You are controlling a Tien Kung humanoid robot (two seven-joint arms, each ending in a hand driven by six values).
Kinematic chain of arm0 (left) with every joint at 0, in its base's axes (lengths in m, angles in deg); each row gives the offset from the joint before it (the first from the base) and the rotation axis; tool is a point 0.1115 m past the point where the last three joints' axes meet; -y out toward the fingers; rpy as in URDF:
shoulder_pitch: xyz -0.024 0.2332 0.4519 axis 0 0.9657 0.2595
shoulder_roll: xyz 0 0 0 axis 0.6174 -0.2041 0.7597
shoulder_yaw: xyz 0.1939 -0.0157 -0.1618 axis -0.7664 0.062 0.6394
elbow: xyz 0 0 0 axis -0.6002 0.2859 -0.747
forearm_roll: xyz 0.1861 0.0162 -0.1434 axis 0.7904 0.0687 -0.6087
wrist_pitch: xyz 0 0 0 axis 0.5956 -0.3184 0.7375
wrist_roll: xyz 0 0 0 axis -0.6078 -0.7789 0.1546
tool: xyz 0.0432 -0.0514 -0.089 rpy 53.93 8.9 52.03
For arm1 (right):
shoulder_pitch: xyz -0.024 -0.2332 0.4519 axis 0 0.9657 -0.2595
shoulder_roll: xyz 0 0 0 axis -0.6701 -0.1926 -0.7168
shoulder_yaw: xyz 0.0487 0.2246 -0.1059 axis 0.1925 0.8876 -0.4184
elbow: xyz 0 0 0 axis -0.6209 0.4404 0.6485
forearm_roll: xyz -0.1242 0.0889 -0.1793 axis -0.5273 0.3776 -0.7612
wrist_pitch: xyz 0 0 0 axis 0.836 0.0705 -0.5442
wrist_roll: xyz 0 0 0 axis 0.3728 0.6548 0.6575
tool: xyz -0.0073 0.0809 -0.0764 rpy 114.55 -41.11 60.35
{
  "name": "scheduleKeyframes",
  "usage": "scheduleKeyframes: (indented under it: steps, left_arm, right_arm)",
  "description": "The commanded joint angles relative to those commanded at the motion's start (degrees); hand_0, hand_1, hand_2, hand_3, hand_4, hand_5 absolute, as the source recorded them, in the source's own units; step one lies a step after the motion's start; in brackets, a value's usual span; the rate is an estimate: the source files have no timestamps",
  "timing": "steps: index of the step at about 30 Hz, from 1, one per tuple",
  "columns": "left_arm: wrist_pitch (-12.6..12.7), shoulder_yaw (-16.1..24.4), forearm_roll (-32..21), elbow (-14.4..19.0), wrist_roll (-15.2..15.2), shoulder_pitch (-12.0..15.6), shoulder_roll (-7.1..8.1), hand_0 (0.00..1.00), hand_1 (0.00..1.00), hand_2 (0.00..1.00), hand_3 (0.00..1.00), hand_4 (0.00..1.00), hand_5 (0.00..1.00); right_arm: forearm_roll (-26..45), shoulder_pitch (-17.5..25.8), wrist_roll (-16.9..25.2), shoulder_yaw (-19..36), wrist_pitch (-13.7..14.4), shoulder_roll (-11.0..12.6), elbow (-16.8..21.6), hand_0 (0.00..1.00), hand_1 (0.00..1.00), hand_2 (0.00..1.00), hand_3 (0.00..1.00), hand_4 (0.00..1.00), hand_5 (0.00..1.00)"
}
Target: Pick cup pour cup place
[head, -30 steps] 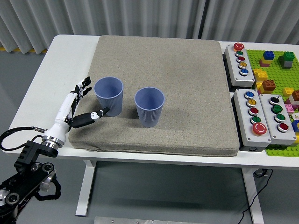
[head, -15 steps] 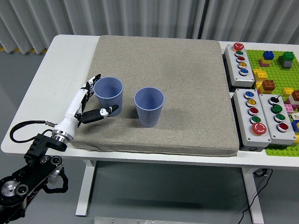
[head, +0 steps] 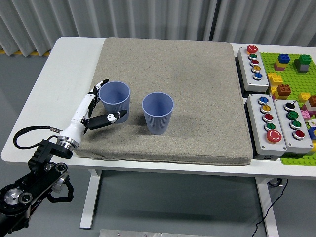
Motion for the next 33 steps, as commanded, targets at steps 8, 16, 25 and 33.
scheduleKeyframes:
  steps: [8, 16, 25, 33]
  left_arm:
    - [-0.3, -0.6, -0.2, -1.2, -0.1, -1.1, -0.2, 0.893, 0.86, 0.987, 0.998, 0.947, 0.251]
    - [-0.5, -0.7, -0.2, -2.7, -0.3, -1.8, -0.86, 0.869, 0.836, 0.965, 0.988, 0.949, 0.256]
    - [-0.3, -1.1, 0.0, -3.4, -0.3, -2.1, -1.37, 0.84, 0.777, 0.881, 0.881, 0.947, 0.259]
    - [0.2, -1.3, 0.3, -2.7, -0.1, -2.4, -1.02, 0.818, 0.749, 0.82, 0.813, 0.928, 0.227]
  right_arm:
    - [-0.1, -0.2, -0.1, 0.1, 0.0, 0.0, 0.0, 0.64, 0.601, 0.509, 0.581, 0.002, 0.002]
    - [0.0, -0.3, 0.0, 0.0, 0.0, 0.0, 0.0, 0.639, 0.601, 0.509, 0.581, 0.002, 0.002]
    - [-0.3, -0.2, -0.1, 0.2, 0.0, 0.0, 0.0, 0.639, 0.601, 0.509, 0.581, 0.002, 0.002]
    - [-0.5, -0.1, -0.1, 0.2, -0.1, 0.0, 0.0, 0.639, 0.601, 0.509, 0.581, 0.002, 0.002]
